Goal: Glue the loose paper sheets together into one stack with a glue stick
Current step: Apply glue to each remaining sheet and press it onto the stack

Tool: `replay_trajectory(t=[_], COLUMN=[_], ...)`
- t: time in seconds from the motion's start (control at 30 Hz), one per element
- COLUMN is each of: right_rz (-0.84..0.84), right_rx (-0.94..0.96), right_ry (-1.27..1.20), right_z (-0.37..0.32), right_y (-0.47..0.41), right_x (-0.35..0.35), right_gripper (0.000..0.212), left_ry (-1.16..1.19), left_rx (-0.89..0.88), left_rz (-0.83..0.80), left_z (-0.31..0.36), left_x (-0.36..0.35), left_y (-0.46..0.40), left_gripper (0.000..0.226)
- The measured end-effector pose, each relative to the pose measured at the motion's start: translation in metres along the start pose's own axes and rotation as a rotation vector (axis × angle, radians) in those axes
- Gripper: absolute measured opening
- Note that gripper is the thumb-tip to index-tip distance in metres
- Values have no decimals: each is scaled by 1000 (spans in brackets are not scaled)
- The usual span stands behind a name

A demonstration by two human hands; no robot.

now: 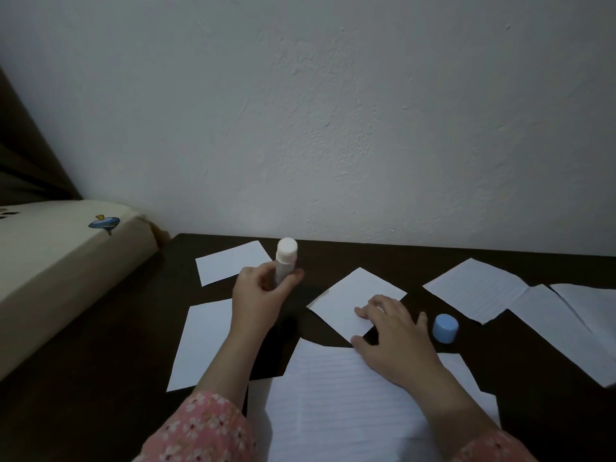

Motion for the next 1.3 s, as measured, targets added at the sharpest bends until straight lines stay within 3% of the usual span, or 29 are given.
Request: replay_trajectory(t=[0.17, 0.47, 0.63, 0.7, 0.8, 0.9, 0.97, 1.1, 1.2, 1.3], right_rz=[37, 68, 74, 77, 70, 74, 104, 261, 418, 445], right_rx=[-33, -144, -147, -145, -145, -107, -54, -10, -65, -228], right_ry=[61, 171, 197, 193, 215, 168, 58, -154, -214, -212], right_z=[-6, -27, -27, -26, -26, -27, -27, -12, 20, 66], right_y=[3, 10, 13, 14, 15, 14, 13, 11, 8, 9], right_x=[4, -1, 0, 1, 3, 7, 14, 48, 80, 97], right_gripper=[53, 55, 57, 58, 61, 60, 56, 40, 29, 26], left_ry=[-72, -116, -22, -3, -11, -177, -298, -450, -481, -545], left_rx=[104, 140, 115, 71, -115, -338, -373, -234, -195, -218], left_rz=[-71, -106, -70, 24, 147, 14, -149, -431, -486, -506], left_z=[-10, -15, -17, -10, 18, 45, 48, 32, 28, 31], left_x=[-9, -21, -18, -11, -1, -15, -32, -56, -59, -63], left_y=[-1, -2, 3, 6, 17, 29, 35, 43, 43, 44], left_gripper=[42, 56, 85, 80, 51, 20, 16, 36, 48, 57])
Point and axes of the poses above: each hand's wrist, its own y-axis away from the middle knuckle, its own x-axis out of the back of the hand, z = x × y, the point moved 6 cm from there along -y, towards the middle knuckle, and after that the axes turned 9 degrees about -y, right-handed, at the moved point
